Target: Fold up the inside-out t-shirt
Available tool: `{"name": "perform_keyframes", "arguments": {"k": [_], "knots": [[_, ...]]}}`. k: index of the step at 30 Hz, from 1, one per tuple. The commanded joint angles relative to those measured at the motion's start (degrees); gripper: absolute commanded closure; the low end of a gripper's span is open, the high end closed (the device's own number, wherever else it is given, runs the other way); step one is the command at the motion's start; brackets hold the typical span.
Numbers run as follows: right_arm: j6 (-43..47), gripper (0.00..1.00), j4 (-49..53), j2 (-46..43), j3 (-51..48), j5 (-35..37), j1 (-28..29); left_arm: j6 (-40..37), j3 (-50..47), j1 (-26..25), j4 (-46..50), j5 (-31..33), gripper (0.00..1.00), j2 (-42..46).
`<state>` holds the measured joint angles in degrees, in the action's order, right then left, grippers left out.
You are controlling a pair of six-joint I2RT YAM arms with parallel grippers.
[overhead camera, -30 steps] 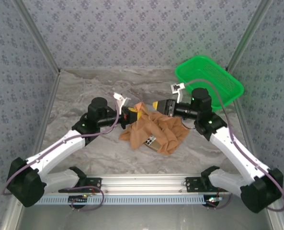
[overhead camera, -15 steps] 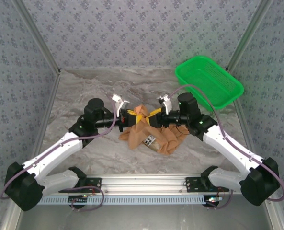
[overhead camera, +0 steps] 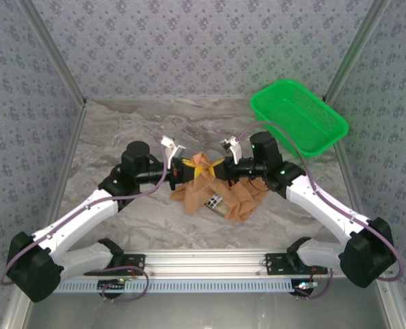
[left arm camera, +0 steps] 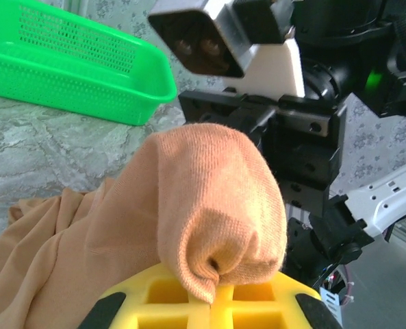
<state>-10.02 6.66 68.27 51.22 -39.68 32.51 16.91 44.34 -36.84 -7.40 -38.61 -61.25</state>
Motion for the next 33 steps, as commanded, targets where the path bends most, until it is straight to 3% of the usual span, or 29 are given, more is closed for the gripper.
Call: {"name": "perform_keyframes", "arguments": {"k": [1, 6, 12, 18, 30, 33], "knots": [[-0.62, 1.0, 0.14, -3.33, 0.18, -2.34, -0.91, -2.29, -1.01, 0.29, 2.8, 5.33, 0.99, 1.84], [-3.65, 1.0, -2.92, -7.13, -3.12, -4.77, -1.4, -2.98, -1.41, 0.4, 6.56, 13.44, 0.89, 1.58], [-6.57, 1.0, -6.33, -7.9, -5.14, -6.26, -1.47, -3.11, -0.79, 0.39, 8.83, 14.24, 0.65, 1.46], [-6.87, 1.0, -6.66, -7.36, -5.43, -6.9, -1.4, -2.15, -0.41, 0.04, 11.33, 14.64, 0.52, 3.13], [-3.45, 1.0, -2.92, -6.61, -4.2, -7.16, -1.44, -2.93, 5.17, -1.3, 12.94, 14.34, 0.43, -0.08], [-3.35, 1.0, -2.98, -6.57, -4.2, -6.65, -1.41, -2.59, 6.22, -1.82, 13.99, 17.03, 0.41, -0.26]]}}
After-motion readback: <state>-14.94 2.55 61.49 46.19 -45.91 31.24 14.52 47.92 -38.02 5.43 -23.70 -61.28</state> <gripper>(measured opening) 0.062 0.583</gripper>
